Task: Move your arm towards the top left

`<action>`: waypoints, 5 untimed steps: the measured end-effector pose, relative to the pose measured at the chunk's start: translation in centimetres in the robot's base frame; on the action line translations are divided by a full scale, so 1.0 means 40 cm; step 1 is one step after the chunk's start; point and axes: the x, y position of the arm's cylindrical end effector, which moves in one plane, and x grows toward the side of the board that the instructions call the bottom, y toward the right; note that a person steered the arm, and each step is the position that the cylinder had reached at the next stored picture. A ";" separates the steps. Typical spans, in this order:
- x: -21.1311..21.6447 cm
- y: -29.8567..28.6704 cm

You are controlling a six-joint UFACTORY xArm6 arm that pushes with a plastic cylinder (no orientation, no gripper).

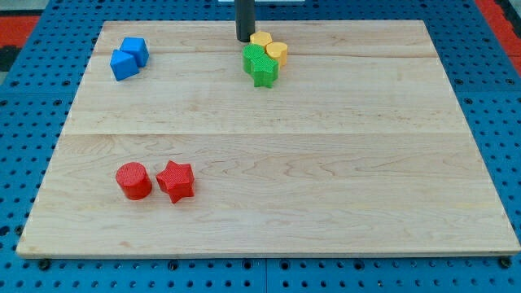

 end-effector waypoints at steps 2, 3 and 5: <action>-0.082 -0.245; -0.086 -0.407; -0.059 -0.424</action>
